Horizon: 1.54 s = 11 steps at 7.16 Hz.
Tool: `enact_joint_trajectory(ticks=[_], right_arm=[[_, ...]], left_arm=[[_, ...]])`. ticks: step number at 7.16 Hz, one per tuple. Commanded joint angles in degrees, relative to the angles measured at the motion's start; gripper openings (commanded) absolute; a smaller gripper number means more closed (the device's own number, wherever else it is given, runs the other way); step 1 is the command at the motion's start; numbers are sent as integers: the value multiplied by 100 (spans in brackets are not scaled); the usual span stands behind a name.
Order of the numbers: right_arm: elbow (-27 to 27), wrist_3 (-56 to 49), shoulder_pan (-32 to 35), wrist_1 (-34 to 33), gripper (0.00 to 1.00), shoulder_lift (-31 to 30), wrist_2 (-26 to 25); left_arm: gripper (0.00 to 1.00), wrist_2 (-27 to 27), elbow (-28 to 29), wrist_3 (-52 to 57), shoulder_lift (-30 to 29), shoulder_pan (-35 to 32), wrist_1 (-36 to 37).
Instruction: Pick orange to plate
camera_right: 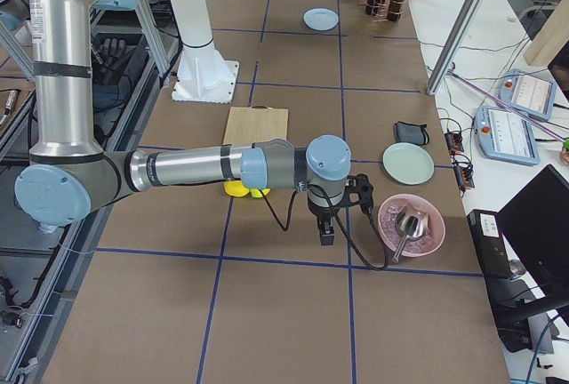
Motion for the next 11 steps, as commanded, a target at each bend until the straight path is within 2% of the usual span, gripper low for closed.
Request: enact_joint_trajectory(ticks=[1, 2, 4, 5, 6, 7, 8, 11], right_arm=[[-111, 33, -4, -7, 100, 148, 86], [-102, 68, -4, 2, 100, 148, 86], [-111, 226, -12, -16, 100, 175, 112], [-111, 279, -13, -7, 100, 192, 121], [-93, 271, -13, -7, 100, 210, 130], [-102, 271, -13, -7, 100, 219, 130], [-93, 271, -21, -7, 100, 219, 139], [-111, 271, -30, -7, 100, 210, 340]], left_arm=[[100, 12, 3, -283, -162, 690, -279], [100, 47, 29, -1043, -170, 955, -393], [100, 47, 117, -2037, -57, 1071, -885], [100, 47, 239, -2513, 66, 1080, -1347], [100, 299, 406, -3197, 250, 1185, -2092], [100, 1007, 625, -3743, 617, 1534, -3047], [100, 1257, 888, -4549, 647, 1851, -3570], [97, 1795, 1154, -5660, 717, 2572, -4022]])
